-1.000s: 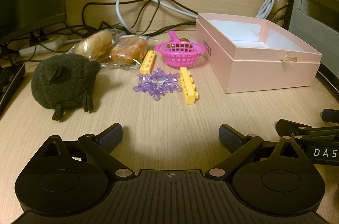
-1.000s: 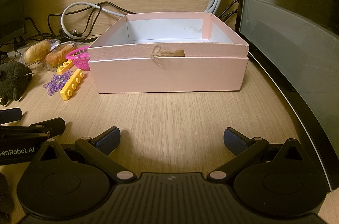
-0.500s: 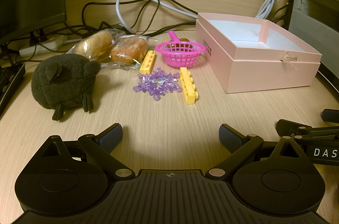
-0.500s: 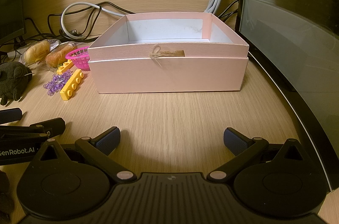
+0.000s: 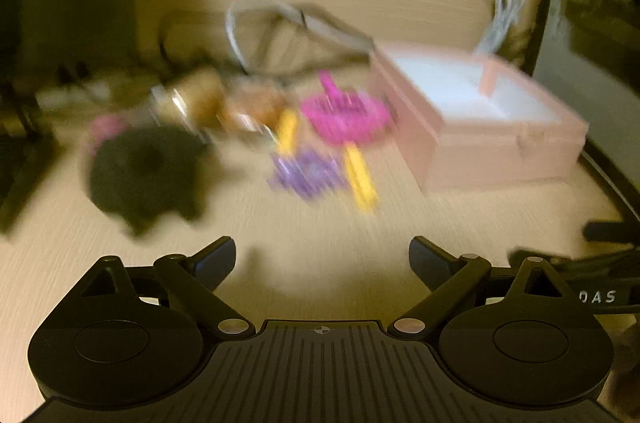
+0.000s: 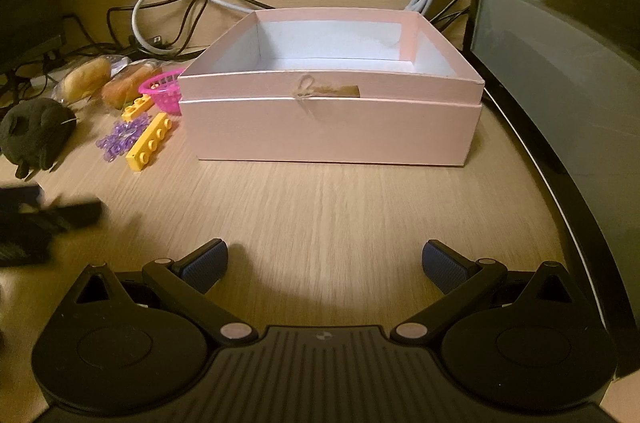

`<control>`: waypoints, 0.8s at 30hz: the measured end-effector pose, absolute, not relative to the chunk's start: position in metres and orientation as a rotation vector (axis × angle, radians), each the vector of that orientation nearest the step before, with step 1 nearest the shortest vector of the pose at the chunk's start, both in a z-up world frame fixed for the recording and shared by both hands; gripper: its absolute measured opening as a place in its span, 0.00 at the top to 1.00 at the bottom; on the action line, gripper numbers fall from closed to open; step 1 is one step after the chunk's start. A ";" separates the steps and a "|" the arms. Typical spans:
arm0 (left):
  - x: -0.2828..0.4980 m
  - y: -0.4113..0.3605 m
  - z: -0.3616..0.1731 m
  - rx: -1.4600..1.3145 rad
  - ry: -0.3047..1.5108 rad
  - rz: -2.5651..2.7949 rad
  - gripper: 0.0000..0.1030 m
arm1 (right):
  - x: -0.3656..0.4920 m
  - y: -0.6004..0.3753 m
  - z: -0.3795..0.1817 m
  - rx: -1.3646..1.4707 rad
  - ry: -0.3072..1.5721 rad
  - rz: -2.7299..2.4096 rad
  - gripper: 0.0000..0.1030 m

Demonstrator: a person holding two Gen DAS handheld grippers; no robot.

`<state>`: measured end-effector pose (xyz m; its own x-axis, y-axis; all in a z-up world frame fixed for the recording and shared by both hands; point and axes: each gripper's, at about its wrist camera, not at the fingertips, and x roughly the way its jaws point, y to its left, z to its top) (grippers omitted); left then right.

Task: Organize objects

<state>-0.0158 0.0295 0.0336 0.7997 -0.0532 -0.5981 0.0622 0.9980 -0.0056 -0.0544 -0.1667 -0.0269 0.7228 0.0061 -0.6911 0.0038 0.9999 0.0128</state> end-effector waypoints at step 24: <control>0.033 0.184 0.050 -0.150 0.758 -0.175 0.28 | -0.036 -0.060 0.020 -0.142 0.738 0.083 0.00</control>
<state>0.0332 0.1836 0.0504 0.7127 -0.2110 -0.6690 0.1029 0.9748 -0.1978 -0.0361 -0.0600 0.0204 0.7369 0.0256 -0.6756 -0.1253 0.9871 -0.0992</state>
